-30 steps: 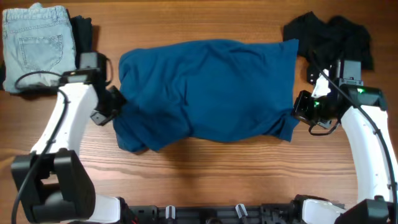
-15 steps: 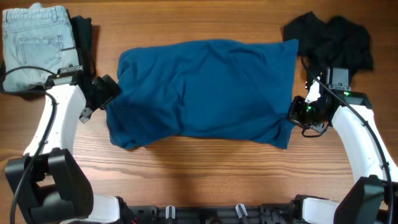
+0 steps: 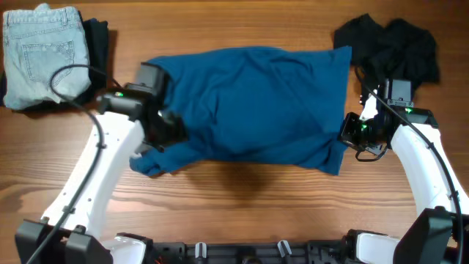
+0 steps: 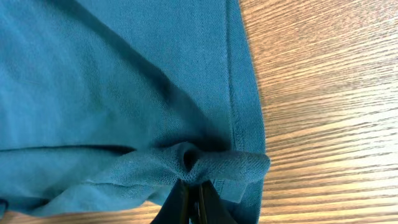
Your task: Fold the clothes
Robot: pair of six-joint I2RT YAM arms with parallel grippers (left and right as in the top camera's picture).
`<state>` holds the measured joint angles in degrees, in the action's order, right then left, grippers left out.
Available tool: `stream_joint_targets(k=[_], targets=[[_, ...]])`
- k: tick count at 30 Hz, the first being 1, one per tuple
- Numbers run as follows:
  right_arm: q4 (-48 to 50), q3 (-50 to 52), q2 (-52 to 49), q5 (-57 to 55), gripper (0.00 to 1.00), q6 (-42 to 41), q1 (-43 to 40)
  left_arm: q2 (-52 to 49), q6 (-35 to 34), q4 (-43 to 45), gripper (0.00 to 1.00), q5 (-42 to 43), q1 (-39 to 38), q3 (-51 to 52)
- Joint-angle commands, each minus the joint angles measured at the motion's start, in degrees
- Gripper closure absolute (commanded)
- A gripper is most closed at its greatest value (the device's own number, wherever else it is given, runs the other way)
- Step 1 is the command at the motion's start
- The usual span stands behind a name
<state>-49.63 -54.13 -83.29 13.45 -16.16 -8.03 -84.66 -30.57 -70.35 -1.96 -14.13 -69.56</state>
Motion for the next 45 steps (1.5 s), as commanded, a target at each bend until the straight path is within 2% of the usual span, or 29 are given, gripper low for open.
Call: stream_joint_targets(k=[1,5,7,10,13,16,19,26,30,33,34,41,42,45], targets=[[0.3,0.1,-0.2,0.1,0.96,2.6,0.3,0.5,-14.5,-1.7,0.15,-1.6,-5.1,4.5],[0.5,0.1,-0.2,0.1,0.96,3.6,0.3,1.0,-19.6,3.5,0.18,-3.1,-9.6,13.0],[0.6,0.1,-0.2,0.1,0.96,3.8,0.3,1.0,-19.6,8.0,0.19,-4.8,-10.1,15.2],[0.7,0.1,-0.2,0.1,0.96,3.8,0.3,1.0,-19.6,10.2,0.26,-9.9,-10.1,17.2],[1.0,0.1,-0.2,0.1,0.96,3.8,0.3,1.0,-19.6,13.3,0.27,-15.2,-10.1,20.8],[1.0,0.1,-0.2,0.1,0.96,4.0,0.3,0.9,-19.1,18.5,0.25,-15.5,-10.1,24.2],[1.0,0.1,-0.2,0.1,0.96,4.0,0.3,0.9,-14.8,23.5,0.23,-15.4,-10.1,26.1],[0.9,0.1,-0.2,0.1,0.96,4.0,0.3,-0.2,-14.4,27.8,0.23,-15.5,-10.1,26.3],[0.9,0.1,-0.2,0.1,0.96,4.0,0.3,-2.8,-14.4,28.4,0.27,-15.5,-10.1,26.3],[0.9,0.1,-0.2,0.1,0.96,4.0,0.3,-4.3,-14.9,28.4,0.36,-15.5,-10.1,26.3],[0.9,0.1,-0.2,0.1,0.96,4.0,0.3,-4.4,-14.9,28.4,0.41,-15.5,-10.1,26.3],[1.4,0.1,-0.2,0.1,0.96,4.0,0.3,-3.6,-14.8,28.2,0.93,-15.5,-10.0,25.9],[2.0,0.1,-0.2,0.1,0.96,4.2,0.3,-2.8,-14.8,27.8,0.96,-15.7,-10.0,25.3],[1.1,-1.9,0.3,0.4,0.95,4.3,0.3,1.0,-14.6,24.0,0.96,-17.4,-9.7,20.6]])
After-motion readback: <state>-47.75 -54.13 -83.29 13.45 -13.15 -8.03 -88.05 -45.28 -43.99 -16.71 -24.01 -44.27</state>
